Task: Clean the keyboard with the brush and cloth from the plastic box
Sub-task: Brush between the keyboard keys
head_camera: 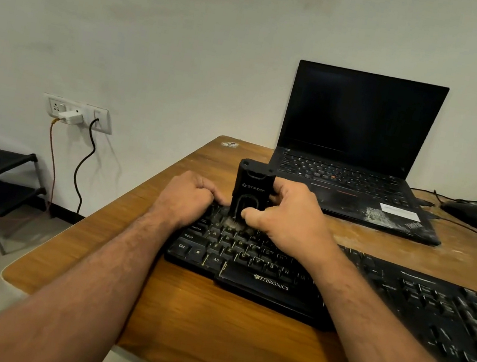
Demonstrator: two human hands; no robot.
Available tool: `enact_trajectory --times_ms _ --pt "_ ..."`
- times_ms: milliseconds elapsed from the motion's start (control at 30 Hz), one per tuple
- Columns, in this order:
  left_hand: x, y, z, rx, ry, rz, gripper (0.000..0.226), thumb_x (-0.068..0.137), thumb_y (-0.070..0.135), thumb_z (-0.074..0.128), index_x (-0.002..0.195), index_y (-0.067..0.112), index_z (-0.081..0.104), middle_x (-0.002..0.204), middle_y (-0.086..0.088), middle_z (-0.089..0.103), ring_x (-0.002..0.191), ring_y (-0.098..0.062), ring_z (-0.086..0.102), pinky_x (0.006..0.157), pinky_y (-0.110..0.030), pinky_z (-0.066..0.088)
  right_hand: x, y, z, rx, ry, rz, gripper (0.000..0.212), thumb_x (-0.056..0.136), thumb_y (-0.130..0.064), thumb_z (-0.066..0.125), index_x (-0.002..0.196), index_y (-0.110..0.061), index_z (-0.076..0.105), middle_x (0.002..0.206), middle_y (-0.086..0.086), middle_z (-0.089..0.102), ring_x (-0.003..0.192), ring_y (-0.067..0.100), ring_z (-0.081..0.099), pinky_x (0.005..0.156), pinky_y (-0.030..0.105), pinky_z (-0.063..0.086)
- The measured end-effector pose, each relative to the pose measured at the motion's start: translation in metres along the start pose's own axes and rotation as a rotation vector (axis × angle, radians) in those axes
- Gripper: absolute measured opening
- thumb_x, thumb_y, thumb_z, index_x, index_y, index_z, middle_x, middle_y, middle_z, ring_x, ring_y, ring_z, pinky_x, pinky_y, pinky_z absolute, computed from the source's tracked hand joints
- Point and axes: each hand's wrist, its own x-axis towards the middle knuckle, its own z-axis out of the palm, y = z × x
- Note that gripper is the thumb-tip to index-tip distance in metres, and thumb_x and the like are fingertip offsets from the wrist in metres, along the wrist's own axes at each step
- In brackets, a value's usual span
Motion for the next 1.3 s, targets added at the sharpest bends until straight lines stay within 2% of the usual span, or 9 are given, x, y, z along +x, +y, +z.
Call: enact_trajectory --times_ms 100,200,333,500,600,700,933,1067,1300 --pt "0.002 -0.001 0.000 0.006 -0.016 0.013 0.037 0.086 0.003 0.048 0.071 0.022 0.076 0.075 0.012 0.072 0.080 -0.007 0.065 0.096 -0.039 0.052 0.005 -0.002 0.002 -0.148 0.061 -0.027 0.039 0.075 -0.024 0.079 0.113 -0.025 0.067 0.092 -0.010 0.071 0.073 0.004 0.067 0.062 0.022 0.057" --pt "0.002 -0.004 0.000 0.019 0.000 0.025 0.036 0.084 0.003 0.048 0.072 0.020 0.077 0.073 0.009 0.071 0.076 -0.009 0.064 0.094 -0.042 0.054 0.005 -0.004 0.007 -0.101 0.012 -0.055 0.041 0.075 -0.024 0.079 0.114 -0.029 0.067 0.096 -0.011 0.071 0.074 0.004 0.067 0.065 0.021 0.056" --pt "0.002 -0.003 0.001 0.027 -0.014 0.034 0.034 0.086 0.004 0.049 0.078 0.019 0.079 0.079 0.012 0.074 0.081 -0.005 0.065 0.099 -0.042 0.051 0.010 0.001 0.001 -0.212 0.107 -0.033 0.033 0.073 -0.026 0.075 0.104 -0.033 0.063 0.091 -0.010 0.069 0.086 0.017 0.066 0.079 0.036 0.058" --pt "0.002 -0.003 0.002 0.023 -0.002 0.023 0.037 0.087 0.004 0.050 0.069 0.025 0.075 0.068 0.017 0.071 0.075 -0.002 0.064 0.098 -0.041 0.052 0.004 0.003 -0.003 -0.045 0.014 -0.018 0.039 0.076 -0.019 0.079 0.112 -0.029 0.067 0.096 -0.013 0.072 0.086 0.003 0.067 0.071 0.021 0.055" --pt "0.002 -0.003 0.002 0.007 -0.021 0.018 0.033 0.087 0.005 0.052 0.075 0.021 0.078 0.079 0.014 0.075 0.084 -0.005 0.067 0.099 -0.041 0.051 0.007 0.003 -0.002 -0.157 0.088 -0.015 0.037 0.077 -0.023 0.075 0.112 -0.028 0.064 0.093 -0.009 0.070 0.080 0.007 0.065 0.067 0.025 0.057" --pt "0.003 -0.005 0.002 0.019 -0.007 0.027 0.034 0.084 0.005 0.051 0.073 0.022 0.078 0.078 0.012 0.075 0.084 -0.007 0.067 0.099 -0.043 0.051 0.004 -0.001 -0.001 -0.264 0.055 -0.108 0.031 0.078 -0.026 0.073 0.107 -0.032 0.063 0.087 -0.011 0.067 0.069 0.003 0.060 0.054 0.015 0.046" --pt "0.004 -0.006 0.003 0.004 -0.011 0.023 0.031 0.086 0.005 0.052 0.080 0.017 0.079 0.083 0.011 0.076 0.085 -0.006 0.066 0.103 -0.045 0.048 0.011 0.007 -0.005 -0.260 0.071 -0.045 0.033 0.081 -0.019 0.071 0.112 -0.025 0.063 0.093 -0.005 0.068 0.070 0.003 0.057 0.052 0.012 0.040" --pt "0.005 -0.005 0.004 0.003 -0.012 0.019 0.031 0.087 0.005 0.050 0.080 0.015 0.079 0.082 0.010 0.075 0.088 -0.008 0.066 0.101 -0.045 0.049 0.006 0.005 -0.007 -0.081 0.055 -0.032 0.036 0.079 -0.019 0.077 0.111 -0.029 0.065 0.091 -0.014 0.068 0.075 0.001 0.064 0.056 0.012 0.046" --pt "0.010 -0.011 0.004 0.004 -0.016 0.032 0.032 0.086 0.006 0.050 0.076 0.017 0.078 0.084 0.007 0.076 0.090 -0.012 0.066 0.103 -0.047 0.047 0.004 0.004 -0.009 -0.178 0.060 -0.063 0.036 0.079 -0.022 0.075 0.112 -0.029 0.063 0.091 -0.013 0.067 0.073 0.001 0.063 0.055 0.013 0.048"
